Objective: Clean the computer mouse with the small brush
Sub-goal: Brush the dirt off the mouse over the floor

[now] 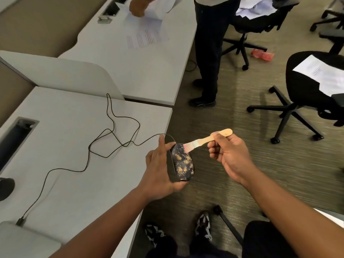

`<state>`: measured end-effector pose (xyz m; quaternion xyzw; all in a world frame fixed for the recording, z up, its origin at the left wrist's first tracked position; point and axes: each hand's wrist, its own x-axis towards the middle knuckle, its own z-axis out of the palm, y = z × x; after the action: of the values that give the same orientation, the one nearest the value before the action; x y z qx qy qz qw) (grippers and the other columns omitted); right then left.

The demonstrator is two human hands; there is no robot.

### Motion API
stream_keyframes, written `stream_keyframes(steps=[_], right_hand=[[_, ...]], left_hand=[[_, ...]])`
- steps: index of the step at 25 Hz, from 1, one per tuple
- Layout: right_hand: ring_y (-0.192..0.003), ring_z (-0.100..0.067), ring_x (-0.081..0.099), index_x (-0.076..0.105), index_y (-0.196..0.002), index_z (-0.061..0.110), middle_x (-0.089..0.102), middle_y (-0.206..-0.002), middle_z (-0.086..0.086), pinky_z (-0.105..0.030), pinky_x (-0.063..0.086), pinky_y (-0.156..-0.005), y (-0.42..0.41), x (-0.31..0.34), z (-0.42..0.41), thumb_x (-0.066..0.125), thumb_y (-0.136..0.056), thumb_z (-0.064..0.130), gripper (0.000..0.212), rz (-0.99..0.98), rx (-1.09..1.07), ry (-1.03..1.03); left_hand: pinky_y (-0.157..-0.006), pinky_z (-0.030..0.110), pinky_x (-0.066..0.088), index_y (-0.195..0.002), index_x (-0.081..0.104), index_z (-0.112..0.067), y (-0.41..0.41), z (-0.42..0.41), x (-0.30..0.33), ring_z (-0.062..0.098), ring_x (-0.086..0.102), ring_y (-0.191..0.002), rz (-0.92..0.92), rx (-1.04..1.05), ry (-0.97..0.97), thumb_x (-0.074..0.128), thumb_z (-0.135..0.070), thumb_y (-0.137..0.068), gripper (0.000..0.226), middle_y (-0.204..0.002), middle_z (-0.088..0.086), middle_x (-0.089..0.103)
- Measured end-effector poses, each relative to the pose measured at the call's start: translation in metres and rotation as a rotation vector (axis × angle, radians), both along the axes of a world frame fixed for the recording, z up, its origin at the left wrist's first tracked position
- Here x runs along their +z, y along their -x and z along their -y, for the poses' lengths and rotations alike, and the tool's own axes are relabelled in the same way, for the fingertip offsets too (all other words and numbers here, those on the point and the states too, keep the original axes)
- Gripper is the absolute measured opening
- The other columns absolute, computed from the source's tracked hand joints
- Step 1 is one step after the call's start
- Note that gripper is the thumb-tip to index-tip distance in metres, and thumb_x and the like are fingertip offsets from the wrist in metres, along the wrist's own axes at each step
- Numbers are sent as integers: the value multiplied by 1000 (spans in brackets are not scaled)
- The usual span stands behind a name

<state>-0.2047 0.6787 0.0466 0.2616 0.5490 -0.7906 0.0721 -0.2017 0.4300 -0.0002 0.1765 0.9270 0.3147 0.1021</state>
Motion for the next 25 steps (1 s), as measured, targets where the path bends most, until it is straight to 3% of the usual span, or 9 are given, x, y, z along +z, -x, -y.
stream_keyframes(steps=[2,3,4,6,8,14,21,25], right_hand=[[-62,-10,66,71,-103,11,75,-75,-4,-25,56,-58,2,-2,1,65,-103,19,10,3,26,-2],[-62,-10,66,71,-103,11,75,-75,-5,-25,56,-58,3,-3,1,65,-103,19,10,4,38,-5],[-62,-10,66,71,-102,11,75,-75,-5,-24,56,-57,3,-4,0,65,-103,18,10,4,45,-9],[-62,-10,66,71,-102,10,75,-75,-5,-24,56,-57,3,-5,-3,65,-103,18,10,8,50,-27],[-61,-10,65,71,-101,10,75,-74,-4,-24,56,-57,4,-6,-8,64,-103,17,10,10,36,-63],[-63,-10,68,72,-103,11,76,-77,-6,-24,58,-59,7,-5,-15,65,-103,18,10,-27,42,48],[-61,-11,66,71,-103,8,75,-72,-3,-23,56,-57,13,-7,-19,63,-104,16,11,35,35,-37],[-63,-11,68,72,-104,8,76,-75,-6,-24,57,-59,7,-7,-21,64,-103,17,12,-12,87,17]], left_hand=[[-121,44,15,-169,11,2,0,3,1,-33,-4,-140,-24,-14,-15,89,-67,-63,149,-151,-59,-16],[-120,46,16,-170,8,2,-2,3,3,-33,-3,-140,-39,-14,-28,88,-67,-62,150,-153,-58,-12],[-119,47,16,-172,0,-8,-4,3,5,-32,0,-140,-46,-9,-40,86,-68,-62,152,-157,-53,-3],[-119,49,18,-167,-22,-43,-8,1,11,-18,16,-142,-25,-2,-71,88,-66,-61,155,-166,-24,23],[-119,51,19,-157,-31,-59,-9,0,13,-2,26,-142,-7,5,-114,92,-62,-60,157,-163,-7,37],[-117,52,20,-161,-36,-47,-7,-2,9,-9,21,-139,-37,-38,-112,84,-71,-62,157,-156,-23,32],[-117,45,26,-161,-29,-56,-13,-5,8,17,33,-148,21,-69,-127,91,-66,-61,156,-162,-11,38],[-116,39,28,-161,-31,-54,-16,-7,7,16,36,-147,36,-78,-145,93,-64,-61,159,-158,-37,28]])
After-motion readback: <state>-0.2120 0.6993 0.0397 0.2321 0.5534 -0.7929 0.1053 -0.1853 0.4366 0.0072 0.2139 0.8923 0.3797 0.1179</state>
